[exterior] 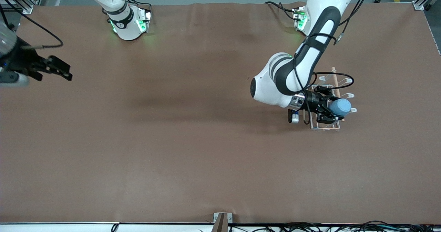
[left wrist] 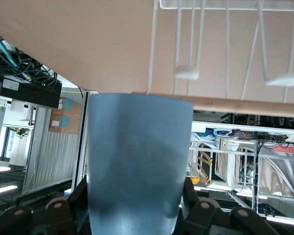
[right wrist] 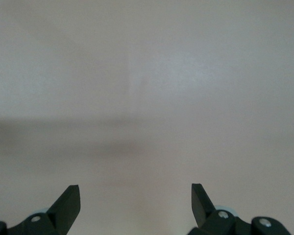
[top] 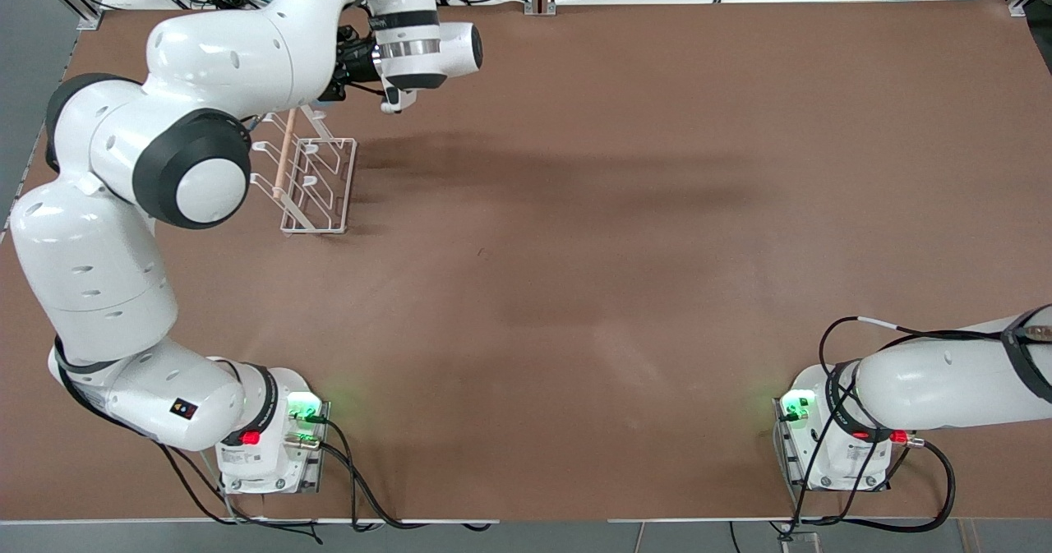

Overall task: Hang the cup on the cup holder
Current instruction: 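Lower the cup onto a holder hook with the left gripper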

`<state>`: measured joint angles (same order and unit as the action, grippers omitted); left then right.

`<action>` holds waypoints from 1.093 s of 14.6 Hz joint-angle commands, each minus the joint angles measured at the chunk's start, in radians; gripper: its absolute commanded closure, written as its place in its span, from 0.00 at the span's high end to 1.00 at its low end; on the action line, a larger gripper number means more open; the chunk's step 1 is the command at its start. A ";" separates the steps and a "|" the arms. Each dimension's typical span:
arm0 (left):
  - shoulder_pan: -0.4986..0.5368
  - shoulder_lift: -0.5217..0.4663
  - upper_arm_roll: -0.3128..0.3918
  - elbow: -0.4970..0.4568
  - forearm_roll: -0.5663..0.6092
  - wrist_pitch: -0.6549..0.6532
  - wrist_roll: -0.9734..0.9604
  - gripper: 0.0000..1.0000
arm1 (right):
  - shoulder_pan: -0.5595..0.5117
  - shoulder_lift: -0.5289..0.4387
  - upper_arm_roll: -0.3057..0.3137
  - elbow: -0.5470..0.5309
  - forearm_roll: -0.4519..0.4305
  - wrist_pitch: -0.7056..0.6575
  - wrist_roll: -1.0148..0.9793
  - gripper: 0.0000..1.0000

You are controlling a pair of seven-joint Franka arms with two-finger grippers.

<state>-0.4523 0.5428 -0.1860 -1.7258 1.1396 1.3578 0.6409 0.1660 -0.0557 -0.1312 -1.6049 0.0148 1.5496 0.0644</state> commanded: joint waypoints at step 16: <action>-0.037 0.074 -0.009 -0.107 0.080 0.001 -0.245 0.38 | -0.146 0.053 0.004 0.073 -0.016 -0.003 -0.135 1.00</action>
<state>-0.4731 0.6032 -0.1925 -1.8295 1.1944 1.3582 0.4500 0.0456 -0.0026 -0.1436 -1.5265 0.0127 1.5674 -0.0548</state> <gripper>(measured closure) 0.242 0.000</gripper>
